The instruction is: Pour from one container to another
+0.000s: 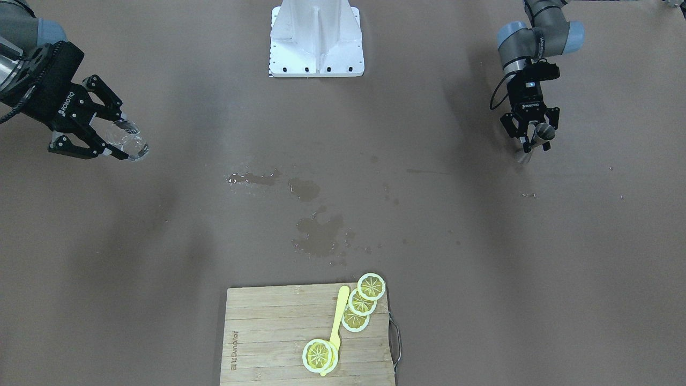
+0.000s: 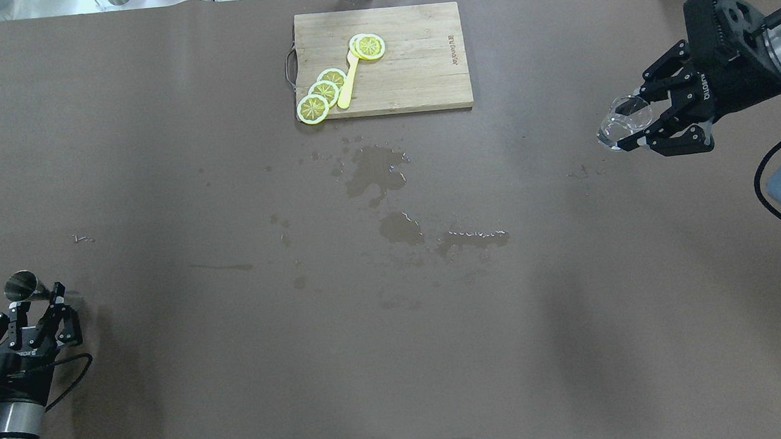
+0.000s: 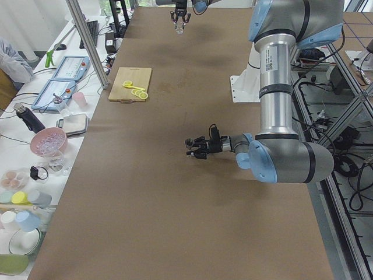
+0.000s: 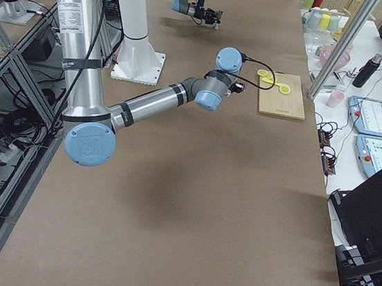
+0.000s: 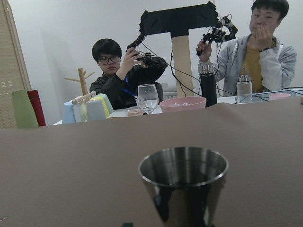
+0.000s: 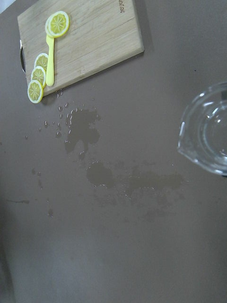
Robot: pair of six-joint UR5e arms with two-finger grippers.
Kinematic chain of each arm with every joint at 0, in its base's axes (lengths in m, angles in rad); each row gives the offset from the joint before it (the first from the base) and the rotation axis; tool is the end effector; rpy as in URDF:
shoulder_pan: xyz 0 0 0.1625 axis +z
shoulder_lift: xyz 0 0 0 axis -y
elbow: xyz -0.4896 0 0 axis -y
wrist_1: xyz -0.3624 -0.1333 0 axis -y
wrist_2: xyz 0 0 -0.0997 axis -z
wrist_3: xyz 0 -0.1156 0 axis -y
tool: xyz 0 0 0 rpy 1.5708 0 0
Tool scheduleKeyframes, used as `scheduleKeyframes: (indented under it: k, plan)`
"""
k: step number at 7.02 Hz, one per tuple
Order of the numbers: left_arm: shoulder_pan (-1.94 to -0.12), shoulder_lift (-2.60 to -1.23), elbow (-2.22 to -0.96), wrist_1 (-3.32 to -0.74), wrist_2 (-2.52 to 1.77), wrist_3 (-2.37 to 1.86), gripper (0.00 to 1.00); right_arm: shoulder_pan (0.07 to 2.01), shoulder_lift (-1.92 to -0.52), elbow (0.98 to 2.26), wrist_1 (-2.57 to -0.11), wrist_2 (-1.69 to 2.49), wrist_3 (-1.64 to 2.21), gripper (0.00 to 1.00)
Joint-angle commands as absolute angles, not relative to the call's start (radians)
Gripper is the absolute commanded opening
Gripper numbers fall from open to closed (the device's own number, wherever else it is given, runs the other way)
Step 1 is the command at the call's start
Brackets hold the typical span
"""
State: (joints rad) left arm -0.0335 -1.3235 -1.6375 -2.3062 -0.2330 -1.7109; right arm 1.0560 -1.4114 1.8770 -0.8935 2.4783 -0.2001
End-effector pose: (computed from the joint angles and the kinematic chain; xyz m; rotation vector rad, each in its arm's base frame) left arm 0.3270 -0.2569 0.6725 1.2828 0.5410 -0.5152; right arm -0.2132 -0.4627 0.4220 0.9691 -1.0103 -1.1165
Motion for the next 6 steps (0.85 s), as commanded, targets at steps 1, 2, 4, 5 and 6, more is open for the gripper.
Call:
scheduleKeyframes:
  k: [1,2,4,5,6]
  plan:
    - [-0.034,-1.331,-1.689,-2.304,-0.233,-1.729,0.0,1.08,-1.414,1.878,-0.894,2.508,-0.199,0.0]
    - [-0.034,-1.331,-1.76,-2.301,-0.232,-1.711,0.0,1.086,-1.419,1.879,-0.894,2.51,-0.201,0.0]
    - [-0.034,-1.336,-1.839,-2.301,-0.232,-1.562,0.0,1.097,-1.42,1.896,-0.894,2.511,-0.199,0.0]
    - [-0.035,-1.397,-1.842,-2.301,-0.233,-1.498,0.0,1.112,-1.42,1.904,-0.894,2.514,-0.199,0.0]
    - [-0.05,-1.513,-1.844,-2.302,-0.256,-1.351,0.0,1.117,-1.425,1.926,-0.913,2.514,-0.199,0.0]
